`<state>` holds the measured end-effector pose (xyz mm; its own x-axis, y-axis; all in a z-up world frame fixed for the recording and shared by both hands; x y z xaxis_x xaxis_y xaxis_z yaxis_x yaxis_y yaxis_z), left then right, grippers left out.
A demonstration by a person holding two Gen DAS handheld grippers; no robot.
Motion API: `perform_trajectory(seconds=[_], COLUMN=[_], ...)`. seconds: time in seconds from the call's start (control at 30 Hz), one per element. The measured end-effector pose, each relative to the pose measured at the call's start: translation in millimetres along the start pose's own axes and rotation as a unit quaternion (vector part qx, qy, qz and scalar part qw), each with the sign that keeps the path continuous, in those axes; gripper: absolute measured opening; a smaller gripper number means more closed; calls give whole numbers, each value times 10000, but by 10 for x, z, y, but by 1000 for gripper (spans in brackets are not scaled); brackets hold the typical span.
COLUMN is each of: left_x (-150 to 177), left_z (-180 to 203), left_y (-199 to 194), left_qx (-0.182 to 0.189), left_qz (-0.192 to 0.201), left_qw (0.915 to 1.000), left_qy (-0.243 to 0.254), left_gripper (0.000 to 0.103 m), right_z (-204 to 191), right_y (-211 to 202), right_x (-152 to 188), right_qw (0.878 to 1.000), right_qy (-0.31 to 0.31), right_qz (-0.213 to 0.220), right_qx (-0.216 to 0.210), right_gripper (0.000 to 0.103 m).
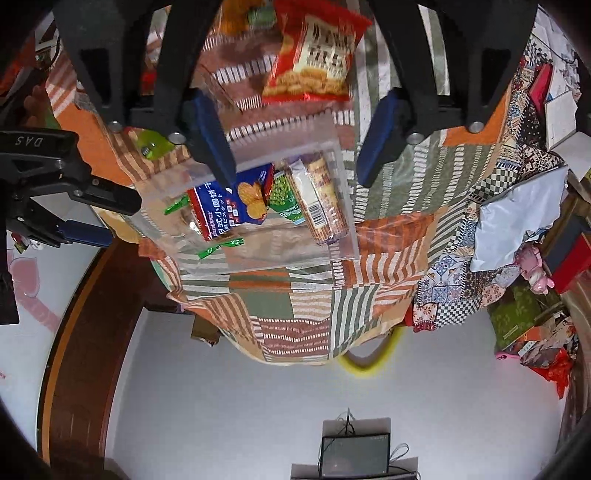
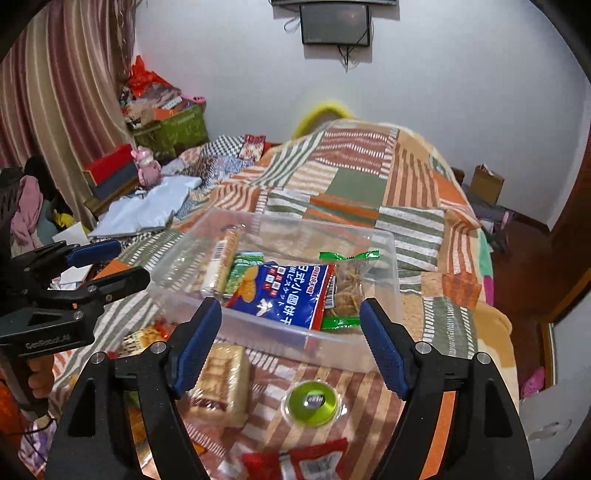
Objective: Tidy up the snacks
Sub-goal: 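Grasp the red snack bag with left tool while right tool grasps the wrapped biscuit bar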
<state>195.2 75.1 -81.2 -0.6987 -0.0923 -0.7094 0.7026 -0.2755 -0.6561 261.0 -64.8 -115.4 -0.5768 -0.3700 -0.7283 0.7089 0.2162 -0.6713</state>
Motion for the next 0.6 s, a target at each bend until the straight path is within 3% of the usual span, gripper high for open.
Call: perform_trajectory(seconds=[0.13, 0.6], left_x=[120, 735], left_z=[3, -214], left_y=[-96, 29], left_qx=[-11, 148], left_qz=[-35, -719], left_qw=[10000, 9966], left_qy=[-9, -360], left_gripper=[82, 82], right_z=[-40, -299], right_y=[-102, 50], right_x=[101, 560], right_qw=[9999, 9987], right_qy=[73, 89], right_qz=[46, -464], right_qx=[-55, -213], right_gripper=[80, 80])
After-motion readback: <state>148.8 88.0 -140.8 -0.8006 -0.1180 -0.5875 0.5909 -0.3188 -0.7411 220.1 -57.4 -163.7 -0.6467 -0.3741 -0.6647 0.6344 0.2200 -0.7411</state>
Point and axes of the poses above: each gripper's, at about its wrist camera, not at the fingertips, and y roughly the way its jaws point, z to its right, x to its underside, the point moved 3 cm from there along y, roughly the way its jaws point, and after that the axes turned 15 degrees about x, right-handed, at the moved point
